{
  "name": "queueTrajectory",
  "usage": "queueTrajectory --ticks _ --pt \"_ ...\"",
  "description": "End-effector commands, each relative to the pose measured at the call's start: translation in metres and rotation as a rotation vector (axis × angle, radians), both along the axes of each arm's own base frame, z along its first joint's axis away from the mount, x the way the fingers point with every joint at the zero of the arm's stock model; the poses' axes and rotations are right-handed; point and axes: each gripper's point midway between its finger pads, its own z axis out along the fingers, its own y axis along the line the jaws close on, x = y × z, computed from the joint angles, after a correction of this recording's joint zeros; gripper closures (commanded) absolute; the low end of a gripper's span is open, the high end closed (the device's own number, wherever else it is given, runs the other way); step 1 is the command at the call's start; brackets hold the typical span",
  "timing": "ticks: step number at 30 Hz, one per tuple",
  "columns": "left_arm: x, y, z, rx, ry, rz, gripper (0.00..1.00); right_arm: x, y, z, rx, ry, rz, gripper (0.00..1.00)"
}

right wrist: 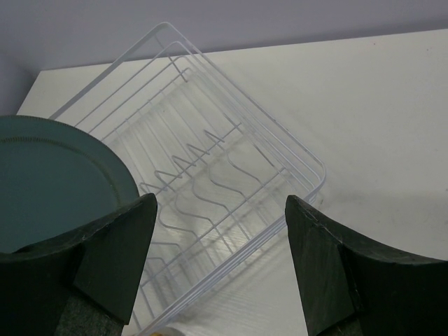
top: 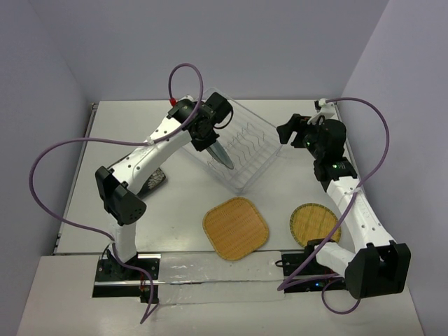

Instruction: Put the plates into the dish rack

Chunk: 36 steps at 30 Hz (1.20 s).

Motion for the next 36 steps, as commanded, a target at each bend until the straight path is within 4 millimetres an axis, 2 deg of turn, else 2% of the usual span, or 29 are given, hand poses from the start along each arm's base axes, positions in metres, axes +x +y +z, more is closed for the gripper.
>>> queueTrajectory --ticks 1,5,7,14,19,24,36 --pt "-0.004 0.017 0.058 -0.061 -0.148 0.014 1.00 0.008 -0.002 0.021 0.007 -0.053 -0.008 0.19" --pt "-0.005 0.019 0.073 -0.082 -0.180 0.012 1.00 0.008 -0.001 0.021 0.008 -0.050 -0.005 0.19" --pt "-0.005 0.018 0.072 -0.083 -0.177 0.006 1.00 0.008 -0.002 0.020 0.007 -0.049 -0.012 0.19" --pt "-0.001 0.008 0.050 -0.042 -0.125 -0.028 1.00 0.008 -0.005 0.019 0.006 -0.050 -0.024 0.19" --pt "0.004 0.009 0.039 -0.013 -0.121 0.001 1.00 0.008 -0.006 0.018 0.009 -0.046 -0.029 0.19" --pt "0.013 -0.002 0.026 0.013 -0.100 -0.021 1.00 0.008 -0.008 0.017 0.011 -0.043 -0.033 0.19" --pt "0.027 -0.013 0.013 0.003 -0.105 0.031 1.00 0.012 -0.010 0.012 0.019 -0.025 -0.039 0.19"
